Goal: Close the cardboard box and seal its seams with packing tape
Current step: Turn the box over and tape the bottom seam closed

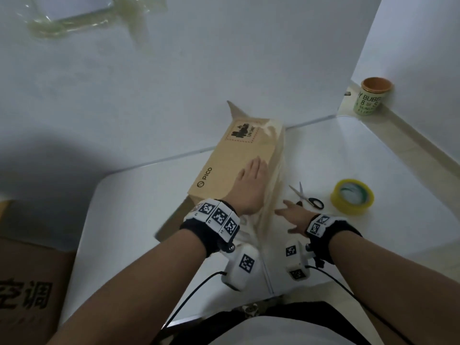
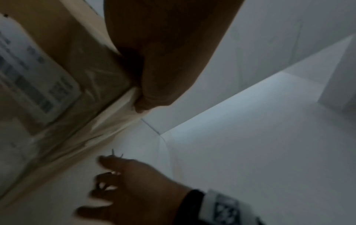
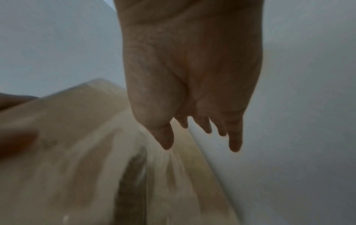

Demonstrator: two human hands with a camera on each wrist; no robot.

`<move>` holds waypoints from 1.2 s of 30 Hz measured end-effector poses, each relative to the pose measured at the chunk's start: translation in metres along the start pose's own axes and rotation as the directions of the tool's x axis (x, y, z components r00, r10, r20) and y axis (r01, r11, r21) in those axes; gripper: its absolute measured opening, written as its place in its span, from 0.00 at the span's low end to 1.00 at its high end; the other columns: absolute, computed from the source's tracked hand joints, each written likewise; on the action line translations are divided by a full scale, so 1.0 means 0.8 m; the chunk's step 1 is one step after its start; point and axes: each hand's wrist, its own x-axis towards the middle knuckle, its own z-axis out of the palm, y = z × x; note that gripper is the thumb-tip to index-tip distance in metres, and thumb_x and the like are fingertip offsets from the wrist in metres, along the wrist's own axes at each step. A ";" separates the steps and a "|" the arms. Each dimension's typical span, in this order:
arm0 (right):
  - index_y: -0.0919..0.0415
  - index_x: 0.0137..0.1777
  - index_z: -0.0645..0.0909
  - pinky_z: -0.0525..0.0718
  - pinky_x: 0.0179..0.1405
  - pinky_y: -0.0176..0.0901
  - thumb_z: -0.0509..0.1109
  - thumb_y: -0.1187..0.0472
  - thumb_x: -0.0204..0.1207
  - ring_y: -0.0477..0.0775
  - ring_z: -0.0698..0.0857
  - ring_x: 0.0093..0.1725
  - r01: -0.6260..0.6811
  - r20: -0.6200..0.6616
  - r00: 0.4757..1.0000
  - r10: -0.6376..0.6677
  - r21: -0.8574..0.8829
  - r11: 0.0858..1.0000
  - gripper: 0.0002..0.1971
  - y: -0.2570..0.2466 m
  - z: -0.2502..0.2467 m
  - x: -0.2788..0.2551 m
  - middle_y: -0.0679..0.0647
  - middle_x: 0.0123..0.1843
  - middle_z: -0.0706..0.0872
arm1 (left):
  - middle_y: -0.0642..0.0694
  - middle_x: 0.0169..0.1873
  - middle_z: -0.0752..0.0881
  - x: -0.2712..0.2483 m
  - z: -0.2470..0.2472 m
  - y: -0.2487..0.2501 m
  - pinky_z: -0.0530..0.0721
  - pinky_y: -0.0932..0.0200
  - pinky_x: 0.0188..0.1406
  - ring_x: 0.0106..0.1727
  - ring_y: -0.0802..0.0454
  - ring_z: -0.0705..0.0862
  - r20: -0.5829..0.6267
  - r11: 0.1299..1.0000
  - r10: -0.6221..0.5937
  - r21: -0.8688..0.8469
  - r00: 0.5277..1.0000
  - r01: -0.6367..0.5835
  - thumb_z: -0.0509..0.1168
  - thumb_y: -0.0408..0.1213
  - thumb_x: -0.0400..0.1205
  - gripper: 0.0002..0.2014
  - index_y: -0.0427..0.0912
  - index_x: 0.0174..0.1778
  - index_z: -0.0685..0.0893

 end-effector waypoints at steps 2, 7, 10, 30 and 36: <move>0.53 0.85 0.53 0.79 0.69 0.61 0.63 0.56 0.84 0.66 0.73 0.73 0.064 -0.079 0.995 -0.065 -0.022 0.998 0.32 -0.014 -0.017 0.001 0.60 0.79 0.67 | 0.41 0.83 0.33 -0.004 0.008 -0.010 0.37 0.49 0.83 0.84 0.46 0.34 0.028 0.998 0.027 0.050 0.999 -0.028 0.52 0.21 0.81 0.40 0.36 0.83 0.34; 0.57 0.84 0.56 0.84 0.54 0.53 0.61 0.55 0.84 0.64 0.80 0.60 0.159 -0.163 0.972 -0.168 -0.065 0.985 0.30 -0.034 -0.043 0.016 0.60 0.80 0.65 | 0.46 0.84 0.35 0.004 -0.006 -0.043 0.36 0.51 0.81 0.85 0.52 0.35 0.004 0.998 0.070 0.000 0.998 -0.070 0.52 0.18 0.78 0.42 0.41 0.85 0.37; 0.60 0.81 0.62 0.78 0.68 0.58 0.61 0.57 0.84 0.67 0.77 0.69 0.223 -0.289 0.929 -0.232 -0.065 0.973 0.26 -0.048 -0.051 0.026 0.63 0.77 0.72 | 0.51 0.85 0.37 0.000 -0.016 -0.072 0.38 0.50 0.82 0.85 0.55 0.37 0.024 0.997 0.082 -0.013 0.996 -0.081 0.52 0.17 0.78 0.43 0.46 0.85 0.40; 0.67 0.76 0.66 0.75 0.63 0.50 0.45 0.63 0.87 0.66 0.79 0.64 0.335 -0.313 0.853 -0.417 -0.283 0.899 0.21 -0.187 -0.021 0.011 0.69 0.69 0.77 | 0.41 0.63 0.83 -0.063 -0.002 -0.201 0.84 0.45 0.61 0.59 0.41 0.84 0.165 -0.074 -0.778 -0.982 0.607 0.172 0.62 0.65 0.76 0.39 0.36 0.72 0.71; 0.70 0.67 0.75 0.78 0.41 0.44 0.57 0.48 0.81 0.62 0.82 0.54 0.381 -0.238 0.868 -0.436 -0.243 0.892 0.26 -0.192 -0.020 0.004 0.64 0.60 0.82 | 0.45 0.62 0.84 -0.064 -0.012 -0.203 0.83 0.45 0.62 0.56 0.46 0.86 0.012 0.009 -0.765 -1.000 0.644 0.029 0.67 0.48 0.82 0.26 0.42 0.74 0.69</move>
